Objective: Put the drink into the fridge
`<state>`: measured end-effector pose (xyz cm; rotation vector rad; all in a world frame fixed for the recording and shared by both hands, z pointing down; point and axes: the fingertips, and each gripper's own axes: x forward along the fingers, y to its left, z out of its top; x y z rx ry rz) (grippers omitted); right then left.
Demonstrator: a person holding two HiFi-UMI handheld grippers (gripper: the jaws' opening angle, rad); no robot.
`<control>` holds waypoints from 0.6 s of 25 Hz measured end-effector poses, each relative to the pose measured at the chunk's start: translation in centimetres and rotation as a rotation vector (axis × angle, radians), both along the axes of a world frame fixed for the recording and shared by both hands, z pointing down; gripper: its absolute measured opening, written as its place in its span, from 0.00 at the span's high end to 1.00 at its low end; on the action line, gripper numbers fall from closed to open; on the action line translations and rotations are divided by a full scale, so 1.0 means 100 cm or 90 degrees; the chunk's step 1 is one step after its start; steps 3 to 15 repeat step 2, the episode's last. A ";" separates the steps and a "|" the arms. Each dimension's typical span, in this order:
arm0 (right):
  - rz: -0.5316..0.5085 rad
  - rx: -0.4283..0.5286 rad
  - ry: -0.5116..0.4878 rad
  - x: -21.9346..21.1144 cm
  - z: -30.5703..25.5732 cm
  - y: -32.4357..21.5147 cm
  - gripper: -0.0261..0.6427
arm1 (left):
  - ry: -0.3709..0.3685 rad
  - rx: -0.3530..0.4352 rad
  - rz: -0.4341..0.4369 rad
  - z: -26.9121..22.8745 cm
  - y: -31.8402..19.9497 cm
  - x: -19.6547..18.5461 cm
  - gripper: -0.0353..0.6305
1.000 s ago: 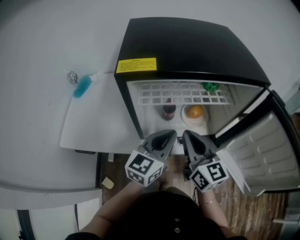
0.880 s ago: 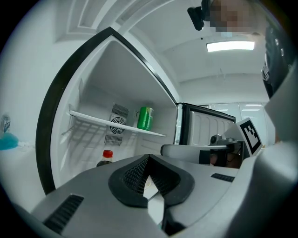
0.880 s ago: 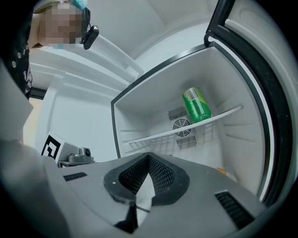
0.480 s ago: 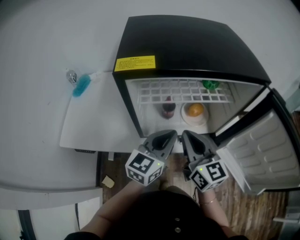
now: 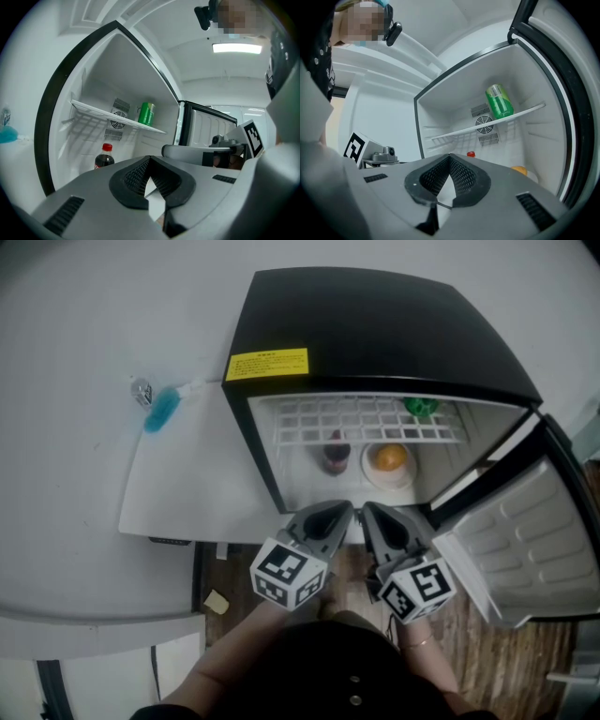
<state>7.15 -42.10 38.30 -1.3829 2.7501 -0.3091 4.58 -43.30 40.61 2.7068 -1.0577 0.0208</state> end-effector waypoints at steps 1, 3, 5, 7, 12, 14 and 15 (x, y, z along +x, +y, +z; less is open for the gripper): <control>0.000 -0.001 0.001 0.000 0.000 0.000 0.95 | 0.000 -0.001 -0.001 0.001 0.000 0.000 0.94; 0.001 -0.001 0.002 0.000 0.001 0.000 0.95 | 0.001 -0.003 -0.002 0.001 0.000 -0.001 0.94; 0.001 -0.001 0.002 0.000 0.001 0.000 0.95 | 0.001 -0.003 -0.002 0.001 0.000 -0.001 0.94; 0.001 -0.001 0.002 0.000 0.001 0.000 0.95 | 0.001 -0.003 -0.002 0.001 0.000 -0.001 0.94; 0.001 -0.001 0.002 0.000 0.001 0.000 0.95 | 0.001 -0.003 -0.002 0.001 0.000 -0.001 0.94; 0.001 -0.001 0.002 0.000 0.001 0.000 0.95 | 0.001 -0.003 -0.002 0.001 0.000 -0.001 0.94; 0.001 -0.001 0.002 0.000 0.001 0.000 0.95 | 0.001 -0.003 -0.002 0.001 0.000 -0.001 0.94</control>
